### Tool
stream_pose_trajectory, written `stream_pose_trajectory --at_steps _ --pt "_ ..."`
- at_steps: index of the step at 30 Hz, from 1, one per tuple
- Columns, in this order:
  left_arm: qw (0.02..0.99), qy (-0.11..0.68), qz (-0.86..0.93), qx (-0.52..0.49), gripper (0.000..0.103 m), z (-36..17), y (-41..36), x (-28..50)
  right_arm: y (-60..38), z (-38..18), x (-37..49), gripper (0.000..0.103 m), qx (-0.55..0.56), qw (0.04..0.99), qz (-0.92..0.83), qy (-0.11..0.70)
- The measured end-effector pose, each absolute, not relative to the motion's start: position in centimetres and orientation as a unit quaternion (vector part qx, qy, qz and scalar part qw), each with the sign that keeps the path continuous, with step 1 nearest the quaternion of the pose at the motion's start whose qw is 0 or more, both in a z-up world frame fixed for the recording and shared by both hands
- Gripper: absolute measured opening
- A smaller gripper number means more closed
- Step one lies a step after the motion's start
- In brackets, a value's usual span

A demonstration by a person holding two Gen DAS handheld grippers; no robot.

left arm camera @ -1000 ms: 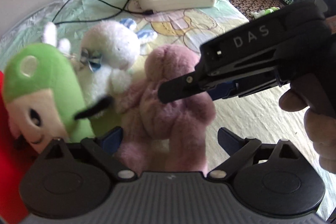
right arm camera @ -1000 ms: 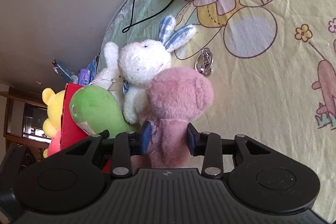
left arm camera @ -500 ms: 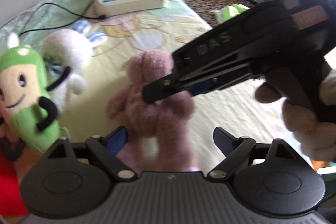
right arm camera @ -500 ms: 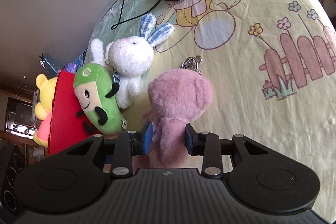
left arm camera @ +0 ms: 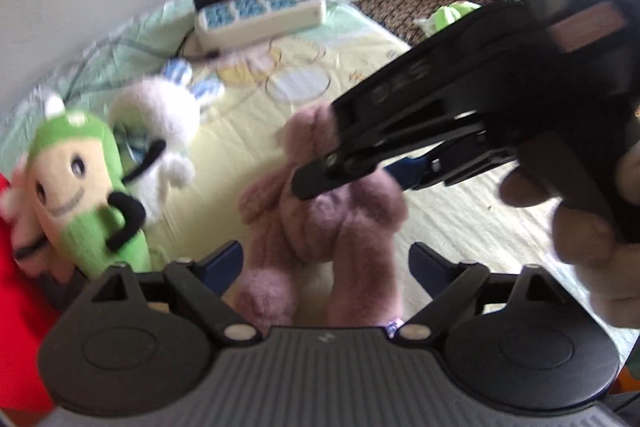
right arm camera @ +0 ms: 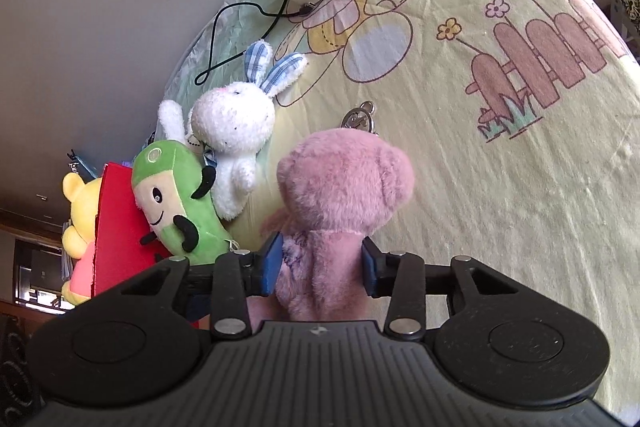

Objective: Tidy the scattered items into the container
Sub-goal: 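Lift the pink teddy bear and carry it toward the red box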

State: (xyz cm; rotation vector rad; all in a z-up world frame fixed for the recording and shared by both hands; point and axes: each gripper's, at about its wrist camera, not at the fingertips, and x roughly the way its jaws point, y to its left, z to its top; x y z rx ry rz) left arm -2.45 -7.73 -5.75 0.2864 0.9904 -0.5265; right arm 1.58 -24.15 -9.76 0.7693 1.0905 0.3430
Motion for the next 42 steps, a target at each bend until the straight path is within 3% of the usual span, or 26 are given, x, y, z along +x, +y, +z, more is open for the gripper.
stream_pose_trajectory --at_steps 2,5,7,26,34,42 --pt "0.839 0.464 -0.253 0.127 0.078 -5.6 -7.6 -2.7 -24.0 -9.4 0.9 0.039 0.355 0.774 0.156 0.501" --pt "0.842 0.454 -0.267 0.110 0.068 -4.4 -7.6 -3.8 -23.5 -8.0 -0.1 0.037 0.329 0.790 0.157 0.492" --pt "0.842 0.449 -0.282 0.101 0.047 -3.6 -7.5 -4.5 -23.3 -7.1 -0.7 0.033 0.315 0.800 0.160 0.486" --pt "0.895 0.341 -0.282 0.063 0.047 5.7 1.9 -8.6 -15.3 3.4 -4.1 0.030 0.261 0.854 0.204 0.401" --pt "0.909 0.276 -0.305 0.063 0.047 10.9 9.4 -9.1 -9.2 9.1 -6.2 0.030 0.263 0.884 0.198 0.333" --pt "0.924 0.250 -0.283 0.054 0.047 12.8 18.2 -7.8 -0.5 11.7 -5.0 0.030 0.231 0.896 0.227 0.305"
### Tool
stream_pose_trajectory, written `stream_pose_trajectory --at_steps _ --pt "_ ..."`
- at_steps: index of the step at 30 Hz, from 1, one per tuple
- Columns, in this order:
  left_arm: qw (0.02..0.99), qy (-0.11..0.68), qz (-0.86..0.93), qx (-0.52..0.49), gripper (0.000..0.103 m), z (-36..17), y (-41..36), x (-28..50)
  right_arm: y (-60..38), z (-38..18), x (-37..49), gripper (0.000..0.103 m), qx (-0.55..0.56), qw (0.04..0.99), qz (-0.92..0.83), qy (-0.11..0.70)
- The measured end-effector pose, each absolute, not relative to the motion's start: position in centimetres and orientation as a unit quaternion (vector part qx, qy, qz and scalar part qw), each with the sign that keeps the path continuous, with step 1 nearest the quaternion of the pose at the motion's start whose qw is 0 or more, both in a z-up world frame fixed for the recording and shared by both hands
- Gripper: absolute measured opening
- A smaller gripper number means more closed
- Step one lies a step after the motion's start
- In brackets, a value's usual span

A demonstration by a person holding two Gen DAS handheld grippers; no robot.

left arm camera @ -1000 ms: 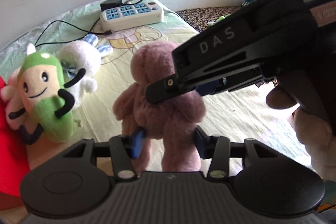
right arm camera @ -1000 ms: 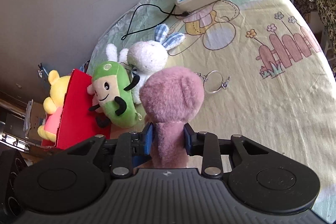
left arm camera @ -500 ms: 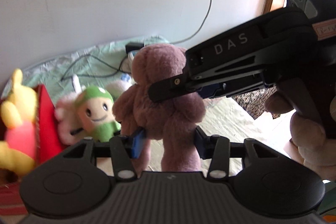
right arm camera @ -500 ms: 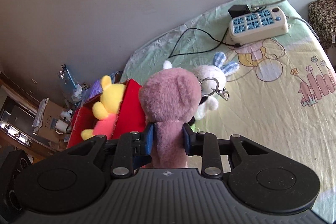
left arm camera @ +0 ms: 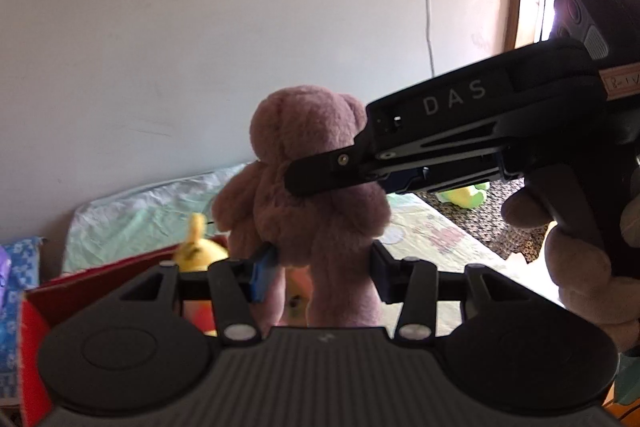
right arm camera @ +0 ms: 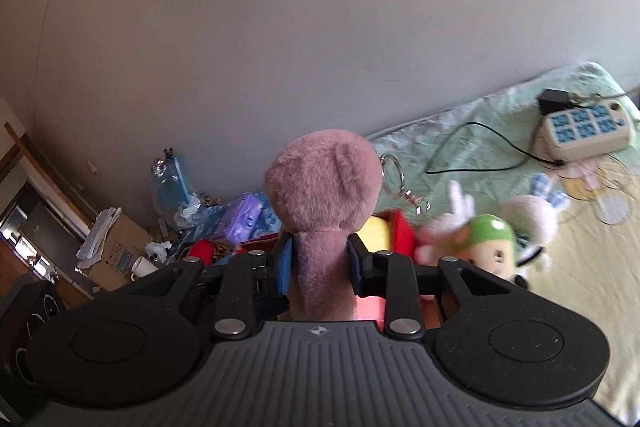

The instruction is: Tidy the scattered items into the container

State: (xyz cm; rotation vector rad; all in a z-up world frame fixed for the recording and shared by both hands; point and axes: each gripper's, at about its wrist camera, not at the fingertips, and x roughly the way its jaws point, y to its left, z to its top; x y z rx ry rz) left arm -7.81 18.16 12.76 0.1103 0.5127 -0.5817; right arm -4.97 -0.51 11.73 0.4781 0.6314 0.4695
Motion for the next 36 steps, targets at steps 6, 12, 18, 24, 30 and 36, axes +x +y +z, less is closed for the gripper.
stream_pose_trajectory --at_steps 6,12,18,24,30,36 --pt "0.930 0.259 -0.258 0.048 0.047 12.4 22.8 -6.0 5.5 12.7 -2.9 0.030 0.191 0.897 0.247 0.314" --pt "0.923 0.288 -0.253 0.043 0.047 10.1 25.4 -3.5 10.1 12.6 -0.1 0.030 0.135 0.889 0.248 0.360" --pt "0.905 0.330 -0.267 0.025 0.047 7.8 26.4 -1.6 13.1 11.4 2.6 0.030 0.071 0.871 0.235 0.427" --pt "0.886 0.370 -0.280 0.016 0.047 5.1 26.7 0.7 15.4 10.2 5.5 0.030 0.018 0.845 0.221 0.487" --pt "0.868 0.397 -0.298 0.004 0.047 3.5 26.7 1.8 17.2 8.5 7.7 0.030 -0.041 0.815 0.211 0.538" --pt "0.862 0.398 -0.313 0.015 0.046 3.3 26.2 1.6 19.4 5.6 9.3 0.024 -0.124 0.787 0.206 0.569"
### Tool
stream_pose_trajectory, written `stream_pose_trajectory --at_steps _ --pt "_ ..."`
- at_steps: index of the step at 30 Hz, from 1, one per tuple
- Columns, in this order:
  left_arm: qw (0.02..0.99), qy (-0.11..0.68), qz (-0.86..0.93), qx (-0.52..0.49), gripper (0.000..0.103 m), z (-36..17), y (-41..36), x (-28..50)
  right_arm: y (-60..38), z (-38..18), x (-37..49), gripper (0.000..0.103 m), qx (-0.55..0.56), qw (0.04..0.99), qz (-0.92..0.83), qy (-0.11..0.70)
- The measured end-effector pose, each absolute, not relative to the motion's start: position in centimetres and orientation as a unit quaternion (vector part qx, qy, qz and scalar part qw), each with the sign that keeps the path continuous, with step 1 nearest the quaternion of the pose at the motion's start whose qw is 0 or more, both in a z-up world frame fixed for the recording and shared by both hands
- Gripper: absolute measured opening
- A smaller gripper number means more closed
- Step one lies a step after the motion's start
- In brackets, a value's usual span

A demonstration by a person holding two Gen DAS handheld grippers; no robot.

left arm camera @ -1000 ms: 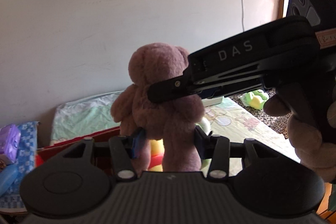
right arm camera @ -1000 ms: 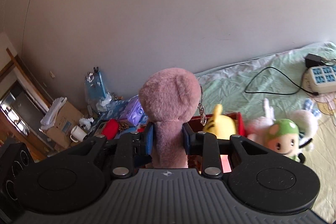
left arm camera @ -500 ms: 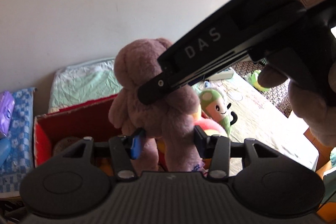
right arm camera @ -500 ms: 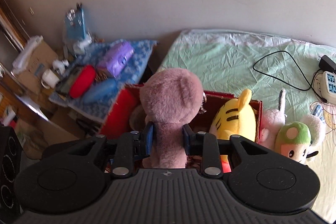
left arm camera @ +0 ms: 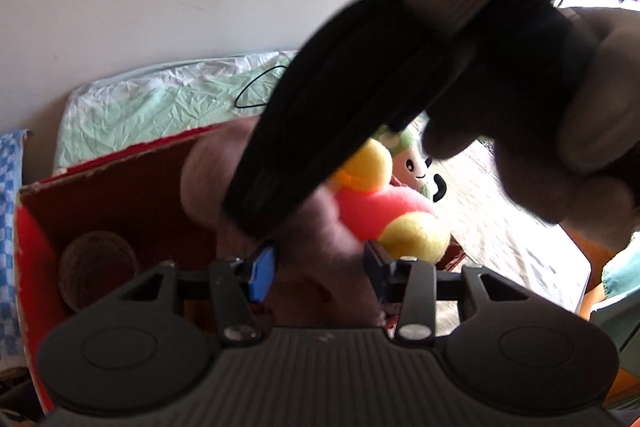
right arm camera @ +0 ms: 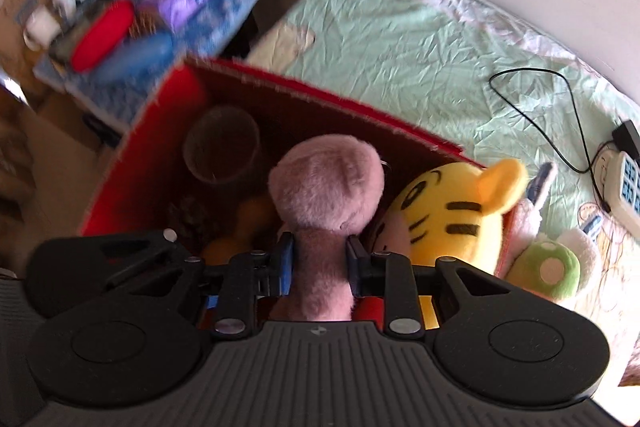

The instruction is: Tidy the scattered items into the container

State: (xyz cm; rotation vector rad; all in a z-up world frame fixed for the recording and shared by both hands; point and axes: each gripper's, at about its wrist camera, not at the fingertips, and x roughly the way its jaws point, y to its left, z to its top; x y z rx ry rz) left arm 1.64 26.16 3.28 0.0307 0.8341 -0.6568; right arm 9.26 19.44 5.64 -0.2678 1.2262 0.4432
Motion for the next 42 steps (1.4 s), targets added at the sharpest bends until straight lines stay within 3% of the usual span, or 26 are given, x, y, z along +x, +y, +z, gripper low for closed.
stream_pose_trajectory --at_steps 4,10,22,23,25,42 --pt "0.861 0.407 -0.305 0.012 0.046 2.3 26.9 2.4 20.0 3.9 10.0 0.019 -0.155 0.782 0.187 0.574" --pt "0.852 0.432 -0.297 -0.006 0.060 0.9 28.4 3.6 19.3 3.3 10.7 0.019 -0.149 0.782 0.184 0.576" --pt "0.821 0.457 -0.338 -0.043 0.061 -0.8 27.4 5.4 18.0 3.1 10.3 0.014 -0.124 0.808 0.172 0.550" --pt "0.823 0.457 -0.336 -0.041 0.063 -0.8 27.4 5.4 17.8 3.1 10.2 0.014 -0.119 0.810 0.172 0.548" --pt "0.825 0.462 -0.323 -0.033 0.079 -1.9 27.3 6.2 17.5 3.1 10.0 0.014 -0.112 0.814 0.173 0.543" --pt "0.821 0.476 -0.312 -0.037 0.072 -1.5 27.5 4.2 15.3 4.5 9.4 0.019 -0.035 0.836 0.187 0.515"
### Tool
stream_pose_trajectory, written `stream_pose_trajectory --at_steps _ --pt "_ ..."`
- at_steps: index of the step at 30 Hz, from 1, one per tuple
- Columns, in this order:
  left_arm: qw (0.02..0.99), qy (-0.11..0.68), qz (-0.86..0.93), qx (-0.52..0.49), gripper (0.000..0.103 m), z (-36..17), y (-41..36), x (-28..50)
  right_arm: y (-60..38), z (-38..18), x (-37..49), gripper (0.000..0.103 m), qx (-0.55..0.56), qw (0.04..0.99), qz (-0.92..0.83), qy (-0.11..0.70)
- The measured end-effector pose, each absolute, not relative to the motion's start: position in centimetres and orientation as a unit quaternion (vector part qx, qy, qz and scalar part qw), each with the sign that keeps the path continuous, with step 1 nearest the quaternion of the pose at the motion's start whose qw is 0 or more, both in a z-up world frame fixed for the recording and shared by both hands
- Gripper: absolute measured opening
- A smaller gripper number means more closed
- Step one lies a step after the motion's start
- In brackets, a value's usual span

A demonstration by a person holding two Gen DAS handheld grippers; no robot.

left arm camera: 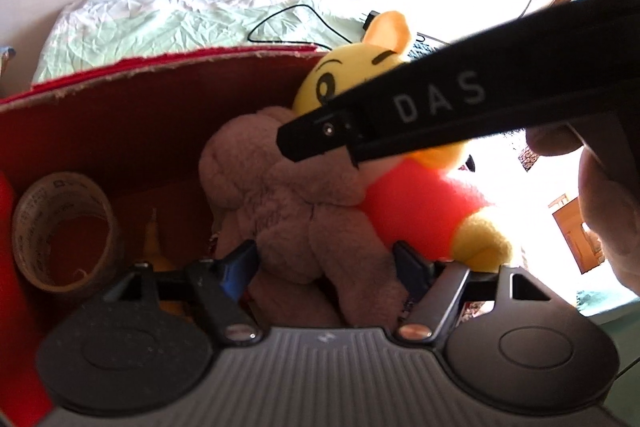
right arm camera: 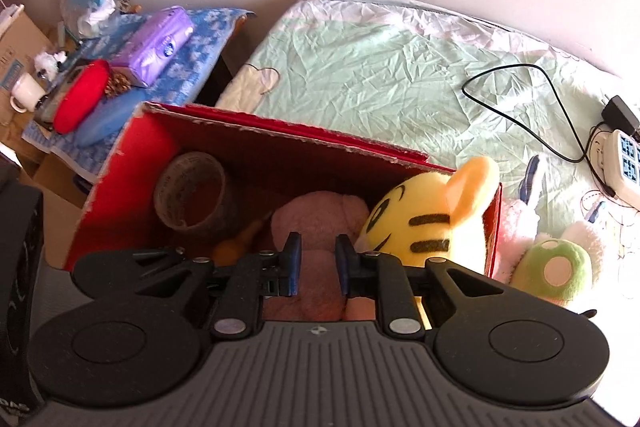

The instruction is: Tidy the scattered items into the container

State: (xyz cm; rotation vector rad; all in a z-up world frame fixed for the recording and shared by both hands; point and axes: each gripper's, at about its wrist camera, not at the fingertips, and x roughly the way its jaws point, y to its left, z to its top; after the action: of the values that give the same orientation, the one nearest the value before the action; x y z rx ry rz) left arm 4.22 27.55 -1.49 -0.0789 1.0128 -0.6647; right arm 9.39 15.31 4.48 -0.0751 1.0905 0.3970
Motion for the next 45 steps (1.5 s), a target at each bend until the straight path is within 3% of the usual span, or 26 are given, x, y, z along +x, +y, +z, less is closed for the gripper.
stream_pose_trajectory --at_steps 21,45 --pt "0.845 0.454 -0.283 -0.011 0.077 2.1 27.6 1.5 15.2 5.1 7.1 0.021 -0.020 0.846 0.179 0.502" --pt "0.883 0.418 -0.211 0.009 0.089 4.4 27.4 0.1 13.3 7.7 3.6 0.024 0.040 0.871 0.174 0.457"
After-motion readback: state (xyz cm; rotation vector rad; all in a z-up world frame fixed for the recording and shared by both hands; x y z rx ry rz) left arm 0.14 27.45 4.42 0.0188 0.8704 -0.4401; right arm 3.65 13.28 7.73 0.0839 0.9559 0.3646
